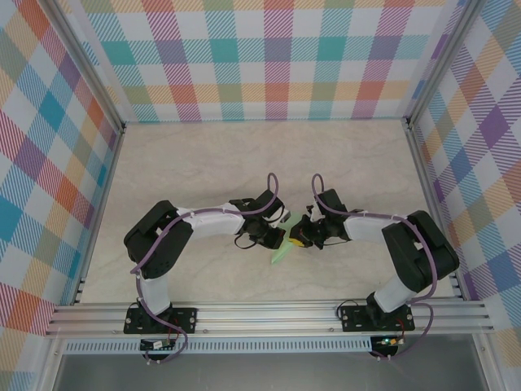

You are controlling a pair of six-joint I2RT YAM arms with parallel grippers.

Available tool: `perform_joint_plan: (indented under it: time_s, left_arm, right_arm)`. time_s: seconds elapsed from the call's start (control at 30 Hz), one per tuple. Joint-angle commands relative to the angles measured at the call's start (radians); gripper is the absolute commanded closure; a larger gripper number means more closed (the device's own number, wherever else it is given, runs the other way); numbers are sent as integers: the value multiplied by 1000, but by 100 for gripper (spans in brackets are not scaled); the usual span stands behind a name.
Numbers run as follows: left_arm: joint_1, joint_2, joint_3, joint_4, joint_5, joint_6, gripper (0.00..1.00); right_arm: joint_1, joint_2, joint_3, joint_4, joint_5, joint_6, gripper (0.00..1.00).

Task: Fold a paper plane with a square sheet of paper (pick it up from the middle)
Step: Third fold the triangle at the center of the table.

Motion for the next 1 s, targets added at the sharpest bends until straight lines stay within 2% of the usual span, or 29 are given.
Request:
perform_joint_plan:
  time_s: [0.0, 0.2, 0.8, 0.97]
  left_arm:
    - [11, 7, -14, -11, 1, -5, 98]
    - [12, -25, -35, 21, 37, -31, 98]
    - [11, -26, -50, 3, -19, -59, 98]
    - [10, -34, -61, 21, -3, -66, 98]
  right_arm:
    - [6, -30, 30, -44, 2, -34, 90]
    - [6, -33, 41, -75, 13, -53, 90]
    - [5, -47, 32, -77, 11, -58, 90]
    - [6, -35, 27, -46, -18, -52, 90]
